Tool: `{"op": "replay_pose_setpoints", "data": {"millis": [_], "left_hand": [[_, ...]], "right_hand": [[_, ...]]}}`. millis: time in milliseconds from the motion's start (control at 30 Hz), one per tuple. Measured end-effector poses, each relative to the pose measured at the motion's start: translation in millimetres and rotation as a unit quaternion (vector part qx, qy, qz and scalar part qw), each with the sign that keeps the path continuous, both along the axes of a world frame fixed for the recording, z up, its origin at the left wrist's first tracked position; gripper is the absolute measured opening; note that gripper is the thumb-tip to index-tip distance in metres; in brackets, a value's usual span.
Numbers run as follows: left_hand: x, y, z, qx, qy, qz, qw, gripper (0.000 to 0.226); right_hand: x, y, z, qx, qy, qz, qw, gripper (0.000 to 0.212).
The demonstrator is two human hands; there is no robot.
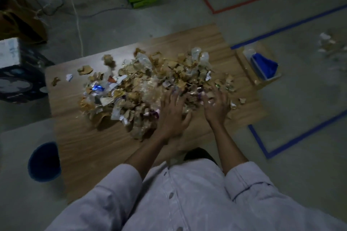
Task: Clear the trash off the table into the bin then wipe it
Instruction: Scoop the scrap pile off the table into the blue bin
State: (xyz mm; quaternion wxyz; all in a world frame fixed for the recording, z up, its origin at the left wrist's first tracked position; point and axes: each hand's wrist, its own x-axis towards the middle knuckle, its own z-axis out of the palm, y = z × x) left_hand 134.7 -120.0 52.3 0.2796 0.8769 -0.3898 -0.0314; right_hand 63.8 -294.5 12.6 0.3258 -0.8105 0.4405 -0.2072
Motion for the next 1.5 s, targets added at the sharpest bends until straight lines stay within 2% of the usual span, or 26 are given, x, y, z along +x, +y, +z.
{"op": "replay_pose_setpoints", "data": {"millis": [67,133,167,233,333,400,500,567,633,733,833,933,1000,1100,1167,1233,1300,1367,1433,1500], "left_hand": [[-8,-21,-15,0.07,-0.015,-0.055,0.996,0.073],[-10,-41,-28,0.15,-0.012,-0.048,0.988,0.08],[-10,-48,-33,0.173,0.0,-0.032,0.984,0.082],[-7,-60,-43,0.189,0.06,0.003,0.98,0.085],[2,-72,-49,0.162,0.155,0.055,0.973,0.092],[5,-78,-47,0.143,0.189,0.082,0.968,0.089],[11,-84,-46,0.101,0.205,0.094,0.969,0.078],[13,-87,-45,0.092,0.235,0.105,0.962,0.082],[13,-88,-45,0.089,0.239,0.117,0.96,0.087],[10,-88,-40,0.036,0.261,0.14,0.955,0.08],[8,-89,-28,-0.023,0.317,0.186,0.93,0.077],[7,-86,-6,-0.084,0.322,0.233,0.914,0.067],[6,-73,12,-0.107,0.271,0.282,0.914,0.062],[5,-46,24,-0.073,0.163,0.36,0.916,0.061],[9,-35,20,-0.031,0.111,0.407,0.906,0.07],[13,-35,13,0.0,0.118,0.454,0.883,0.081],[14,-39,4,-0.009,0.169,0.47,0.866,0.087],[13,-46,-10,-0.012,0.21,0.454,0.866,0.089],[14,-54,-24,0.006,0.229,0.435,0.871,0.089],[17,-62,-32,0.022,0.24,0.429,0.87,0.088]], "right_hand": [[-19,-25,-25,0.058,0.056,-0.099,0.992,0.084],[-32,-52,-61,0.154,0.054,-0.148,0.975,0.112],[-34,-62,-74,0.185,0.051,-0.147,0.97,0.119],[-26,-68,-76,0.198,0.09,-0.119,0.969,0.12],[-1,-59,-52,0.177,0.165,-0.022,0.97,0.114],[9,-52,-55,0.139,0.187,0.051,0.971,0.103],[18,-45,-64,0.082,0.159,0.128,0.976,0.069],[22,-41,-63,0.079,0.141,0.178,0.971,0.07],[28,-37,-64,0.11,0.107,0.204,0.967,0.069],[37,-24,-53,0.213,0.034,0.182,0.959,0.051],[52,-14,-18,0.343,-0.001,0.162,0.925,0.042],[59,-5,7,0.383,-0.019,0.208,0.9,0.044],[56,-5,23,0.338,-0.015,0.267,0.902,0.041],[53,-28,33,0.108,-0.044,0.326,0.938,0.023],[53,-57,26,-0.008,-0.045,0.27,0.962,0.032],[52,-85,13,-0.048,-0.005,0.155,0.987,0.047],[44,-110,2,0.001,0.077,0.037,0.996,0.061],[37,-125,-5,0.14,0.136,-0.017,0.981,0.08],[39,-132,-21,0.208,0.162,-0.023,0.964,0.088],[46,-127,-33,0.216,0.199,0.029,0.956,0.087]]}}
